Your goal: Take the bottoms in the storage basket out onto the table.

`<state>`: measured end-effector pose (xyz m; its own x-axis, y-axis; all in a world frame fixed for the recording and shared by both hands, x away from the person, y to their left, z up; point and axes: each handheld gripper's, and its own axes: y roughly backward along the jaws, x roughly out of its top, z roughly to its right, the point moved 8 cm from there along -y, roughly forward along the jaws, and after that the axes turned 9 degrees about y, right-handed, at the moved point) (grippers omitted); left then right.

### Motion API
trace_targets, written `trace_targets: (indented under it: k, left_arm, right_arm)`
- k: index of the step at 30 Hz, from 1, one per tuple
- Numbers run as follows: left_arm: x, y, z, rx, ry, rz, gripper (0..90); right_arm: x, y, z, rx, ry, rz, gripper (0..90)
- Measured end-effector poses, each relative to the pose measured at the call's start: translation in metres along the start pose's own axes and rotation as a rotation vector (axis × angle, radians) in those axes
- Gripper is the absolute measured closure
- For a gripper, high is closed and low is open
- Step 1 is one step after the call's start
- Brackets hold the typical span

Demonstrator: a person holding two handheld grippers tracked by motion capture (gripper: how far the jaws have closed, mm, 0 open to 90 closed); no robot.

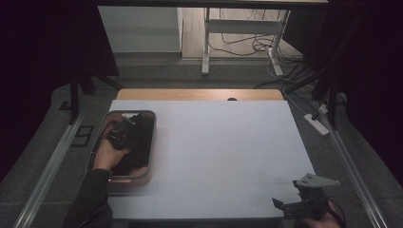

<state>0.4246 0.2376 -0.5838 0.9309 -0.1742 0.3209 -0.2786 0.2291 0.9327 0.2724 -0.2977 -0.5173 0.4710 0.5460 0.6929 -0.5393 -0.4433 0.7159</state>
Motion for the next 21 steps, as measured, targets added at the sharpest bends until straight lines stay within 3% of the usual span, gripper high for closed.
trace_targets:
  k: [1, 5, 15, 21]
  left_arm:
    - [0.000, 0.000, 0.001, -0.007, 0.002, -0.003, 64.3]
    - [0.000, 0.002, 0.002, -0.027, 0.031, -0.015, 68.6]
    - [0.001, 0.008, 0.002, -0.022, 0.063, -0.032, 72.6]
    - [0.004, 0.018, 0.000, -0.041, 0.048, 0.019, 73.4]
  right_arm:
    - [0.000, 0.000, 0.000, 0.001, -0.003, 0.001, 0.0]
    - [0.000, 0.000, 0.000, 0.001, -0.002, 0.000, 0.0]
    - [0.000, 0.001, 0.000, 0.003, 0.001, 0.005, 0.0]
    - [0.000, 0.001, 0.000, 0.005, 0.001, 0.008, 0.0]
